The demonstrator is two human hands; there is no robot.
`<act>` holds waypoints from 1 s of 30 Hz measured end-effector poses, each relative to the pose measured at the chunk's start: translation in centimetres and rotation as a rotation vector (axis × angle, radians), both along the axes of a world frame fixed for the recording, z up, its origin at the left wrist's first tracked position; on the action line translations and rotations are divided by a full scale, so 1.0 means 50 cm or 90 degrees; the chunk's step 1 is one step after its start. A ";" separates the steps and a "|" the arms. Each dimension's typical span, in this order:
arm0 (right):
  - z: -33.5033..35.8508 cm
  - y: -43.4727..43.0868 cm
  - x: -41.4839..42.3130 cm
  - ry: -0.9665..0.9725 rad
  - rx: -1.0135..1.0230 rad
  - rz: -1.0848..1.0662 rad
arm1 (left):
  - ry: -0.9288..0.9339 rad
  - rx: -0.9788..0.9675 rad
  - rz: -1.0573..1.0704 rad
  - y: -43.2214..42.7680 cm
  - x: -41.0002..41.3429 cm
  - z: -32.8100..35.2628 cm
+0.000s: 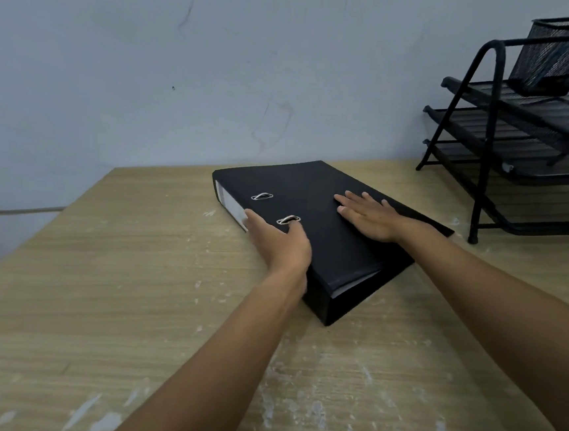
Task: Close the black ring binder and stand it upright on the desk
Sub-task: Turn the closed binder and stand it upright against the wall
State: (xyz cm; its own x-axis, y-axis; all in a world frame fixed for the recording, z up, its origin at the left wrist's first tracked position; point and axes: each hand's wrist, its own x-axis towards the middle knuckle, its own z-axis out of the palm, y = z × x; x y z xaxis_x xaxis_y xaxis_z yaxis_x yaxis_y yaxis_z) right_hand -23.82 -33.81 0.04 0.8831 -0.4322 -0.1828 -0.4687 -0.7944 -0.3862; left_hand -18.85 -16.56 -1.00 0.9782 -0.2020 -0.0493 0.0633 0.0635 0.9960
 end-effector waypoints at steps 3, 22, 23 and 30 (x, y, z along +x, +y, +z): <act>0.002 -0.003 0.009 0.011 -0.011 -0.006 | 0.006 0.019 0.000 -0.004 -0.014 0.000; 0.132 0.291 -0.057 0.088 -0.161 -0.052 | -0.667 0.697 -0.439 0.182 0.260 0.065; 0.123 0.306 -0.051 0.101 -0.186 -0.066 | -0.710 0.749 -0.453 0.172 0.270 0.071; 0.084 0.339 -0.027 0.097 -0.235 -0.125 | -0.768 0.825 -0.545 0.119 0.304 0.105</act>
